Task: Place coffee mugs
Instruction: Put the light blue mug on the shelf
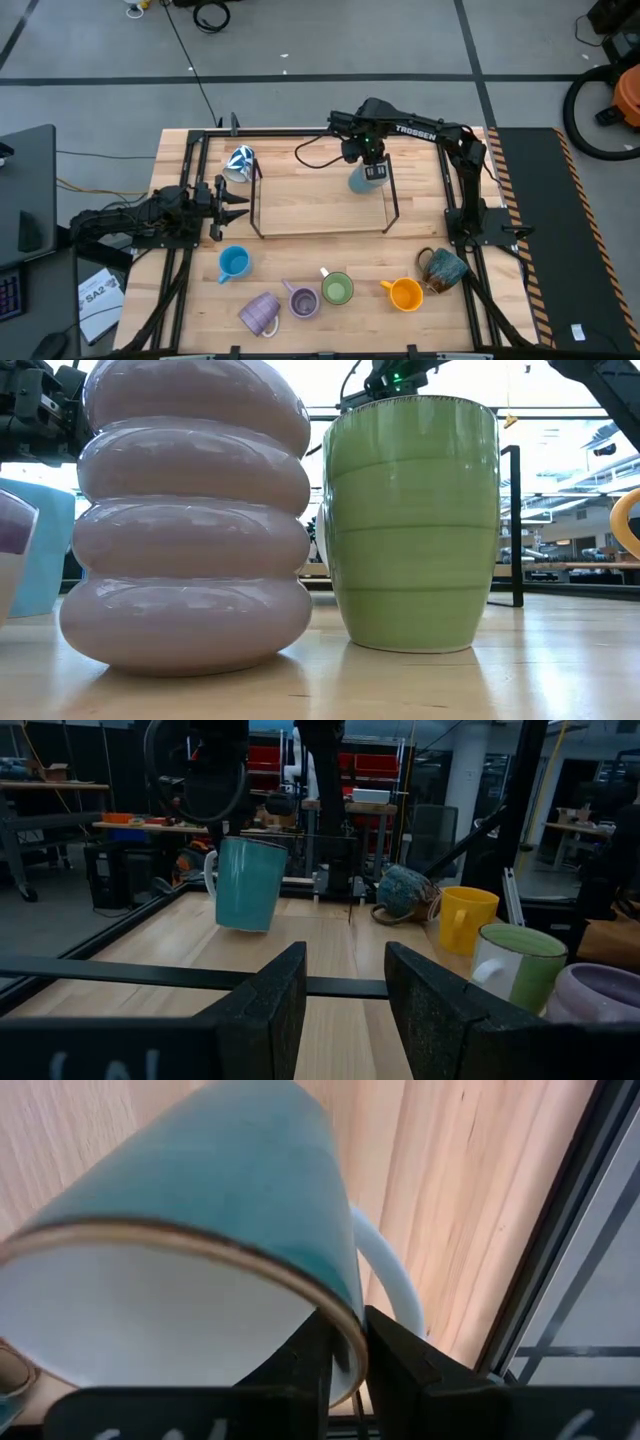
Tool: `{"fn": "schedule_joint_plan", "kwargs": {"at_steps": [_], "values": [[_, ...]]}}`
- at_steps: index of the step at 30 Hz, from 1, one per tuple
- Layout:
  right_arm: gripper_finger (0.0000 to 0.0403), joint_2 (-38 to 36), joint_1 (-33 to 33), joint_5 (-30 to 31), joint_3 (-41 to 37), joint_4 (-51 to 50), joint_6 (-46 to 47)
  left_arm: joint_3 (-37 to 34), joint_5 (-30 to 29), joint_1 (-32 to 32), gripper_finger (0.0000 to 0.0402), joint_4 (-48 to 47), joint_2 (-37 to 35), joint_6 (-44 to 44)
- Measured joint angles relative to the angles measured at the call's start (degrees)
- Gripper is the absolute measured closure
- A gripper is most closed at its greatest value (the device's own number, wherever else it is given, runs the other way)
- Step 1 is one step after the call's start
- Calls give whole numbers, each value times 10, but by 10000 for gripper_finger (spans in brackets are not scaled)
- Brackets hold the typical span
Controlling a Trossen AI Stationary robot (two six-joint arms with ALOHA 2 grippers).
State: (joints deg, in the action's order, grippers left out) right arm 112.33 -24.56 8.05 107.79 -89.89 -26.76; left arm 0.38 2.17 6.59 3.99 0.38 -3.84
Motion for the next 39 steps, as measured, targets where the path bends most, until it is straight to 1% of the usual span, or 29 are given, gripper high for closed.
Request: {"fn": "schedule_joint_plan", "kwargs": {"at_steps": [8, 16, 19, 23, 30, 39], "values": [[324, 0, 0, -4, 0, 1, -1, 0, 0, 0, 257, 0, 0, 0], [278, 0, 0, -6, 1, 5, 2, 0, 0, 0, 257, 0, 0, 0], [267, 0, 0, -6, 1, 14, 2, 0, 0, 0, 257, 0, 0, 0], [266, 0, 0, -4, 1, 17, 2, 0, 0, 0, 257, 0, 0, 0], [265, 0, 0, 42, 1, 17, 2, 0, 0, 0, 257, 0, 0, 0], [265, -1, 0, 44, 1, 14, 0, 0, 0, 0, 257, 0, 0, 0]]}}
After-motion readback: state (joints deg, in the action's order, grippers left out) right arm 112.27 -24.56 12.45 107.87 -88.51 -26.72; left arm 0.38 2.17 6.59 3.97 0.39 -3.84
